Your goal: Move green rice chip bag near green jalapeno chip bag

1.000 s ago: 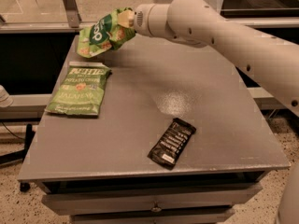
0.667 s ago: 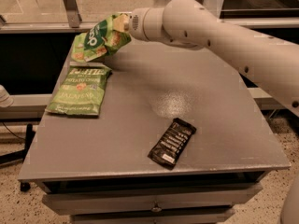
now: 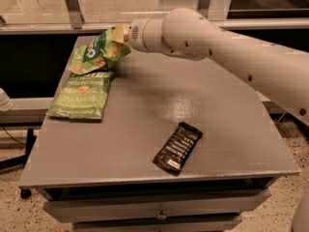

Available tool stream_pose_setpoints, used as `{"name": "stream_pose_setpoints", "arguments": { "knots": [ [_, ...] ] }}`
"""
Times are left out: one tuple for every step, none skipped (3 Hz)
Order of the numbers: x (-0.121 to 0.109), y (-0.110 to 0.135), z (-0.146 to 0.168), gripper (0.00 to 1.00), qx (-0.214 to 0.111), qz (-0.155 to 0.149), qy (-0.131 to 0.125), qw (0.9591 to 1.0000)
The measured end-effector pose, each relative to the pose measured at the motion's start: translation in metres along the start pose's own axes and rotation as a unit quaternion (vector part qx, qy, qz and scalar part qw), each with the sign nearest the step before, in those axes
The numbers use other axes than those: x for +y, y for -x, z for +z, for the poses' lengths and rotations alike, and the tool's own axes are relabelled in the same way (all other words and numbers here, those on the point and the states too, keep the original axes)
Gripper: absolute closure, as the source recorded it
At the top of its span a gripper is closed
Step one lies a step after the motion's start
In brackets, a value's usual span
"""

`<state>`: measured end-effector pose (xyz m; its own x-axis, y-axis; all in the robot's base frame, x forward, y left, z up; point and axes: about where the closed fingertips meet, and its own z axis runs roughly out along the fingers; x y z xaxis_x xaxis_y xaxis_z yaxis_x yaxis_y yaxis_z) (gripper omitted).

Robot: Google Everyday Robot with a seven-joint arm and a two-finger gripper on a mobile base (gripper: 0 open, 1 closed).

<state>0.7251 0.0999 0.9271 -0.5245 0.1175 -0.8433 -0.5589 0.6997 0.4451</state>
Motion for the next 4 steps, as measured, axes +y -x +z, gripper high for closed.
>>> {"name": "stream_pose_setpoints", "arguments": {
  "knots": [
    [-0.004,-0.01,0.002,0.15,0.002,0.006,-0.001,1.0],
    [-0.012,-0.02,-0.001,0.0,0.005,0.008,-0.004,0.9999],
    [-0.027,-0.028,-0.014,0.0,0.013,-0.006,-0.001,0.9999],
    [-0.052,-0.031,-0.04,0.0,0.021,-0.047,0.005,0.9987]
  ]
}}
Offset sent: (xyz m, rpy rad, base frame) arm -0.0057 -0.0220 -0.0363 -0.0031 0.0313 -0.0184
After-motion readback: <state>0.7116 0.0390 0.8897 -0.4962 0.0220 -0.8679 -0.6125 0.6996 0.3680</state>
